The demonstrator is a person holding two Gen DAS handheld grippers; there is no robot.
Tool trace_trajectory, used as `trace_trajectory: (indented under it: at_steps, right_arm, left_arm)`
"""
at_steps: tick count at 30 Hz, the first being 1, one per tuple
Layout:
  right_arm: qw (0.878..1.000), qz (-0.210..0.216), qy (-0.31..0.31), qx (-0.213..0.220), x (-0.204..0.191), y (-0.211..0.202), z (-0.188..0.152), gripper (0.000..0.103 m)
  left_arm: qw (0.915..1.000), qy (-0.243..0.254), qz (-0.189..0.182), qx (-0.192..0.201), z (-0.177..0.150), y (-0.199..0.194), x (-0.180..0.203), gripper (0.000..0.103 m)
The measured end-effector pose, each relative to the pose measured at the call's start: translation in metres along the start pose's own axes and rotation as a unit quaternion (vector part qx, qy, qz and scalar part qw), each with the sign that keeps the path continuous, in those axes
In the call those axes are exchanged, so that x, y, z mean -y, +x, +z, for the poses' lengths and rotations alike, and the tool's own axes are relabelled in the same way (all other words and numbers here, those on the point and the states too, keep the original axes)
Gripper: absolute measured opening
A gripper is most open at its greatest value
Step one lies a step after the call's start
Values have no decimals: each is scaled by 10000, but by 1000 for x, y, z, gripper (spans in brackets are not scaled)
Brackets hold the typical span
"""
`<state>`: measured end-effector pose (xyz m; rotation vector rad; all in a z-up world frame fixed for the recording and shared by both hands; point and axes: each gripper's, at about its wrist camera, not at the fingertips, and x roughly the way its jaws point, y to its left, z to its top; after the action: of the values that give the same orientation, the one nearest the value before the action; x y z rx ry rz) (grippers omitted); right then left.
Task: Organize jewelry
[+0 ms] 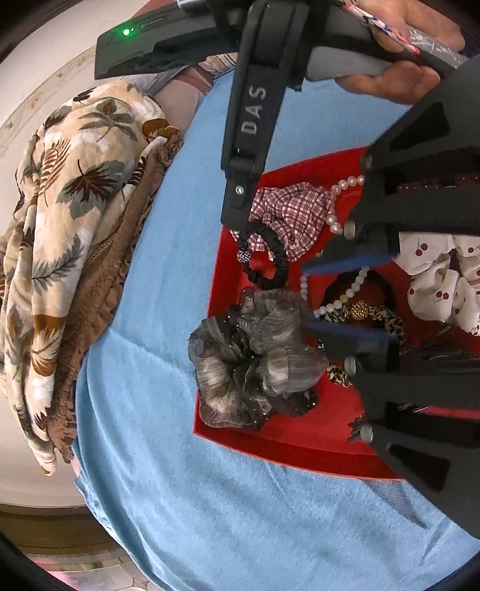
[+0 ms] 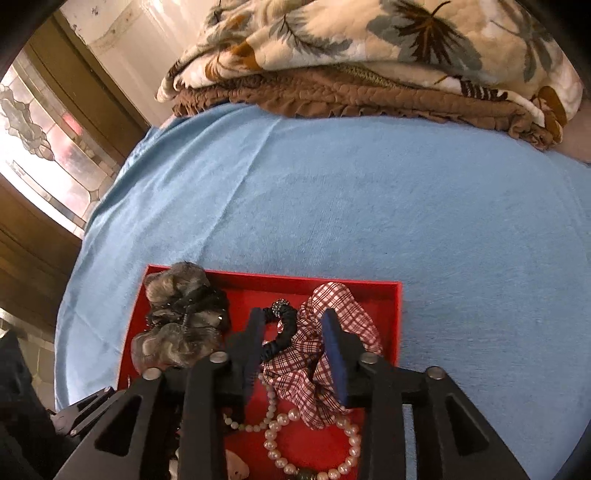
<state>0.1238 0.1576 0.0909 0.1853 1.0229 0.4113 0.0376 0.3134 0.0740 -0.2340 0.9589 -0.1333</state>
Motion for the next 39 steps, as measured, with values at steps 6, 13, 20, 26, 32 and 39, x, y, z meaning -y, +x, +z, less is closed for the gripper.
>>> trace_trajectory:
  at_steps: [6,13,20,26,32,39]
  right_arm:
    - [9994,188,246,122,10,-25,-5,39]
    - [9987,65,370,348,34,-69,-33,54]
    - [9973,-302,593,317,69,-95,-81,56]
    - [9955,-705,560,279,85,-107,-127,57]
    - [9936,-1020,359,323,85,-120,-173,59]
    - [9900,-1278,-161,583,70,-142,-206,65]
  left_arm:
    - [9997,194,93,130,-4,-8,8,51]
    - [9973,556,333,352,-11,-19,21,63]
    - [9931,810,612,591,-20,-29,28,73]
    - [9854,1072,1002,860,-37,-39,36,74]
    - [9549,1255,1801,2002,-60,-69,51,86]
    - [9219,651,2161,3150,-81,-128,51,103]
